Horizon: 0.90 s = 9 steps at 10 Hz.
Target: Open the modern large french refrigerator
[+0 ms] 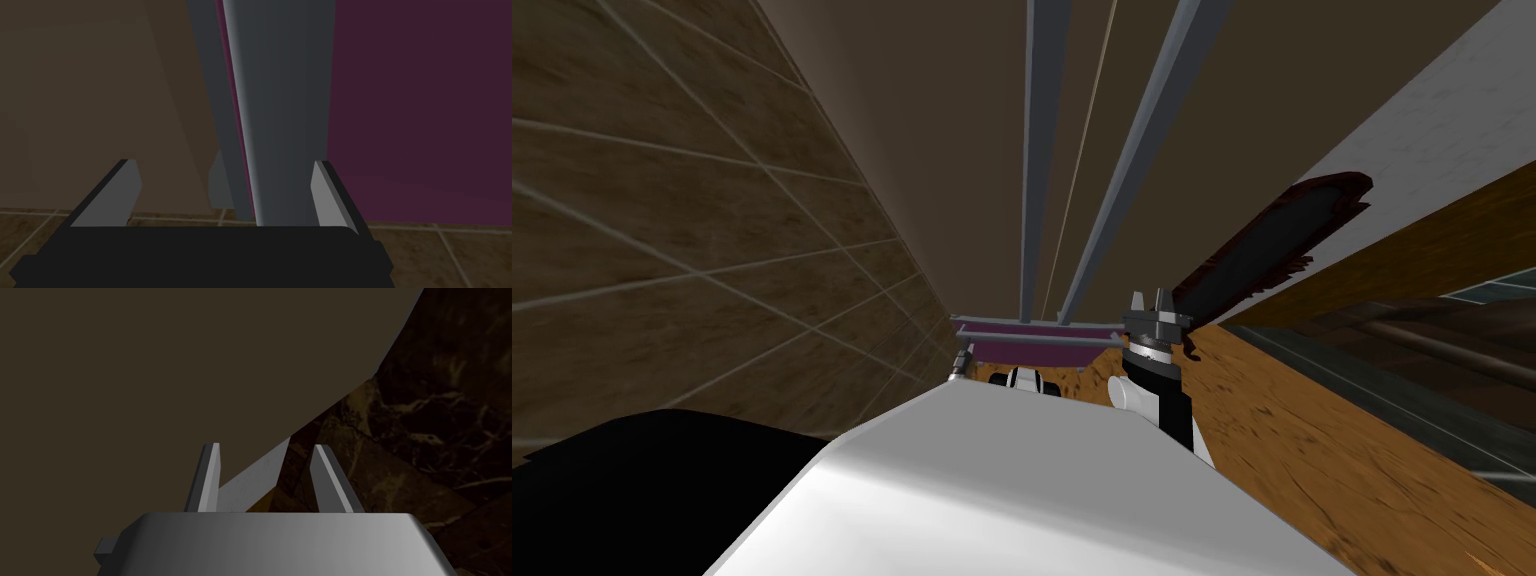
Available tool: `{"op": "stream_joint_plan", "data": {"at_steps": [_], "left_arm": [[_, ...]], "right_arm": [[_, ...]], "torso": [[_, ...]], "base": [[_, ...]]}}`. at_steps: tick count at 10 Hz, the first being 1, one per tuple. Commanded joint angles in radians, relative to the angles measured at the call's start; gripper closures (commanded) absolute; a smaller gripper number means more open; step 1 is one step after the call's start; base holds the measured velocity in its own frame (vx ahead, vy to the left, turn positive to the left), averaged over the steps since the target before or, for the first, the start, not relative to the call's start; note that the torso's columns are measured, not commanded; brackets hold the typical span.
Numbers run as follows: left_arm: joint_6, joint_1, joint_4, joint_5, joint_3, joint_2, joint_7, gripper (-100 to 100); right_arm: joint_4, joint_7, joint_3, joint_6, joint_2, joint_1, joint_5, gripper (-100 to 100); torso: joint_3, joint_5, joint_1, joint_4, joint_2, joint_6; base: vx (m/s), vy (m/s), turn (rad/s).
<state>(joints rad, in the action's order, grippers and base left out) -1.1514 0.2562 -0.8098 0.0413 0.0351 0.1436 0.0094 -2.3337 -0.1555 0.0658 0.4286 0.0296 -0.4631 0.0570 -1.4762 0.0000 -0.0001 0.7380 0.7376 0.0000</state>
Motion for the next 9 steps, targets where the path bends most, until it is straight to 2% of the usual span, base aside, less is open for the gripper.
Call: {"op": "stream_joint_plan", "data": {"at_steps": [1, 5, 8, 9], "left_arm": [[-0.032, -0.017, 0.078, -0.003, -0.006, -0.015, -0.006, -100], [-0.078, -0.033, 0.180, -0.010, -0.021, -0.070, -0.014, -100], [-0.099, -0.039, 0.221, -0.013, -0.027, -0.126, -0.017, -100], [-0.099, -0.039, 0.221, -0.013, -0.027, -0.126, -0.017, -100]], "right_arm": [[0.000, 0.000, 0.000, 0.000, 0.000, 0.000, 0.000, 0], [0.000, 0.000, 0.000, 0.000, 0.000, 0.000, 0.000, 0], [0.000, 0.000, 0.000, 0.000, 0.000, 0.000, 0.000, 0], [0.000, 0.000, 0.000, 0.000, 0.000, 0.000, 0.000, 0]], "torso": [[0.000, 0.000, 0.001, 0.000, 0.001, 0.000], [0.000, 0.000, 0.000, 0.000, -0.001, 0.000], [0.001, 0.000, 0.000, 0.000, 0.001, 0.000], [0.001, 0.000, 0.000, 0.000, 0.002, 0.000]], "base": [[0.042, -0.017, -0.009], [0.059, -0.029, -0.015], [0.044, -0.023, -0.008], [0.014, -0.011, -0.001]]}}
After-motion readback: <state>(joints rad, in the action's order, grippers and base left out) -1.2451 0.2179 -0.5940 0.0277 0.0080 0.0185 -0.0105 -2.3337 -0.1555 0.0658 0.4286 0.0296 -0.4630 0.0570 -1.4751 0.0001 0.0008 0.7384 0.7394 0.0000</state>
